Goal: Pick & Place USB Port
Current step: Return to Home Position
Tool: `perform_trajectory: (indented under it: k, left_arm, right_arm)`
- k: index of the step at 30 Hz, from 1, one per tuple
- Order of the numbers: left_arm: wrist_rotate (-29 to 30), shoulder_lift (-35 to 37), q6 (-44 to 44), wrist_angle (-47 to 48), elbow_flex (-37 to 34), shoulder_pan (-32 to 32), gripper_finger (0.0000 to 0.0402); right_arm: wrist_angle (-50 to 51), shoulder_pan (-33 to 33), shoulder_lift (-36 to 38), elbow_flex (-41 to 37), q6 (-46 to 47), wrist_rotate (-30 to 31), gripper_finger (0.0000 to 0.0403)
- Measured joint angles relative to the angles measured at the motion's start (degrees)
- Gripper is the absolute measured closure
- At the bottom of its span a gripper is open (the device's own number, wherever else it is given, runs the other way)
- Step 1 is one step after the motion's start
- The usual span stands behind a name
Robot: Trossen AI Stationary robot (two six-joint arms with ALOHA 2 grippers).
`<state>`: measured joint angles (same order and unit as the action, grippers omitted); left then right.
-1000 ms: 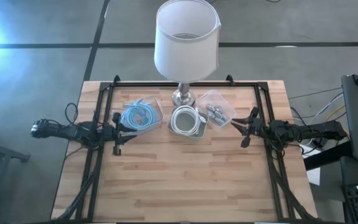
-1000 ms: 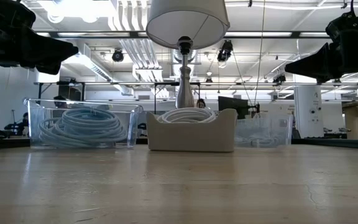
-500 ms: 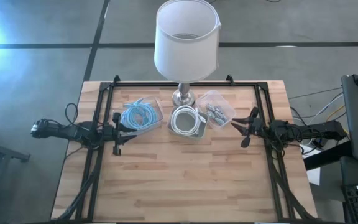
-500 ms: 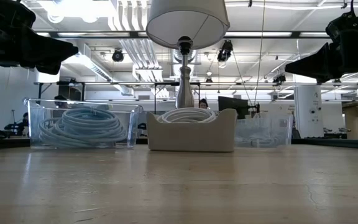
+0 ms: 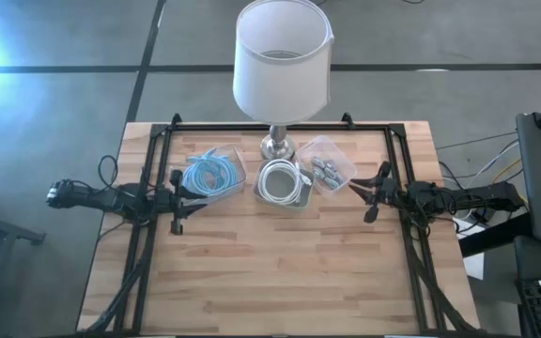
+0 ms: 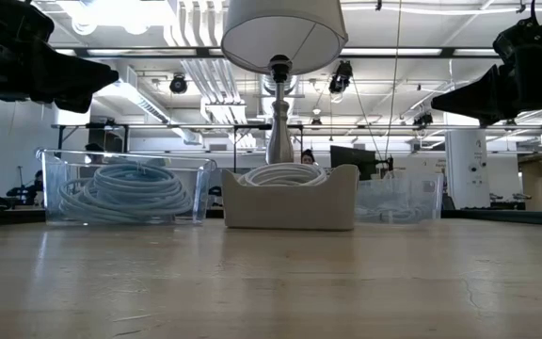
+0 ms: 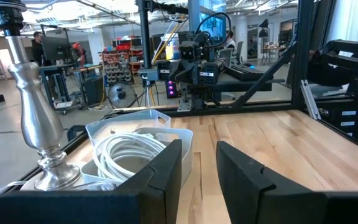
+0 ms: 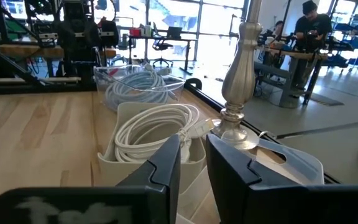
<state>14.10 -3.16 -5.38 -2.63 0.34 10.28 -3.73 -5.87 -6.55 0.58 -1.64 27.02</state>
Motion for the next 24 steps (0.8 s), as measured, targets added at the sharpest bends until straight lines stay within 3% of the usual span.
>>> perform_trajectory:
  k: [14,24]
  left_arm:
    - [0.01,0.00,0.00,0.00,0.00,-0.04,0.0298]
    - [0.01,0.00,-0.01,0.00,0.00,-0.04,0.0298]
  right_arm:
    - [0.00,0.01,0.00,0.00,-0.01,0.00,0.0312]
    - [0.00,0.02,-0.02,0.00,-0.01,-0.01,0.0329]
